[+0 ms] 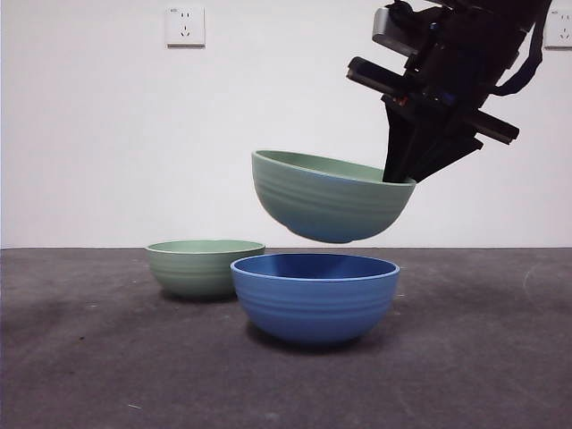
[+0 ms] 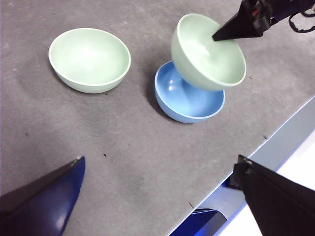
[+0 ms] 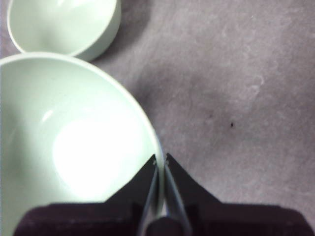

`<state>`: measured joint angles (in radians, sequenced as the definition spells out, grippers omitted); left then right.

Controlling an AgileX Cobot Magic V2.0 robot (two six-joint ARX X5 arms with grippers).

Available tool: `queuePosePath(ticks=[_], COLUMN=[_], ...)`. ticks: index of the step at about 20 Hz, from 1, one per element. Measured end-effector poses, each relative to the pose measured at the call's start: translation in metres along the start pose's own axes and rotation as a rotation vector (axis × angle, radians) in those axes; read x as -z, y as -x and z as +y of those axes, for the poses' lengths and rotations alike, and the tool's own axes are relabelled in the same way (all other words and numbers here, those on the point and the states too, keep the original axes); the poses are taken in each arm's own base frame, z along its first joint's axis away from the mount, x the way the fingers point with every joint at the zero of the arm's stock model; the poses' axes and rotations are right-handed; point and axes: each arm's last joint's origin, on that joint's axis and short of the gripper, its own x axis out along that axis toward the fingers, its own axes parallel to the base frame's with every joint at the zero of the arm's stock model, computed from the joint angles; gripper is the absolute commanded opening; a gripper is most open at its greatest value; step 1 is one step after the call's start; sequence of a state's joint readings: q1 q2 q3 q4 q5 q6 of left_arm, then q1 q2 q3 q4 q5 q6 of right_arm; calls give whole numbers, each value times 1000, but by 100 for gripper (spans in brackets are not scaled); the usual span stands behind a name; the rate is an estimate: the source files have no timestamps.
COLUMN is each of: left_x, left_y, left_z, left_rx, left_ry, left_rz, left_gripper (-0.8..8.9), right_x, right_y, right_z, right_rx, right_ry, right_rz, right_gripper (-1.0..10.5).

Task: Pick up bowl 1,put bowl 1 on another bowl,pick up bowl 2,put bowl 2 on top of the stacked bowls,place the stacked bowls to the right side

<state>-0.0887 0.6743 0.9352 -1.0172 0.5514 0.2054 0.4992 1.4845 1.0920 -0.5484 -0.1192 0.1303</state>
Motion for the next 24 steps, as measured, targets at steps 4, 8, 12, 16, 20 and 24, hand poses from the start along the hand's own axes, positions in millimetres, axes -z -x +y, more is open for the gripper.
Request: queuePosePath(ticks=[4, 8, 12, 16, 20, 24], left_x=[0, 0, 0, 0, -3, -13], left_y=[-1, -1, -1, -1, -8, -23], left_z=[-1, -1, -1, -1, 4, 15], left_rx=[11, 12, 12, 12, 18, 18], left_ry=[-8, -9, -9, -8, 11, 36], left_rz=[3, 3, 3, 5, 35, 39], left_gripper=[624, 624, 624, 624, 624, 624], right_x=[4, 10, 12, 13, 13, 10], right_y=[-19, -42, -47, -47, -47, -27], right_z=[5, 6, 8, 9, 10, 13], right_rx=[12, 20, 17, 10, 6, -1], right_ry=[15, 19, 26, 27, 31, 36], right_rz=[59, 134, 149, 156, 157, 117], right_gripper=[-13, -13, 14, 231, 231, 230])
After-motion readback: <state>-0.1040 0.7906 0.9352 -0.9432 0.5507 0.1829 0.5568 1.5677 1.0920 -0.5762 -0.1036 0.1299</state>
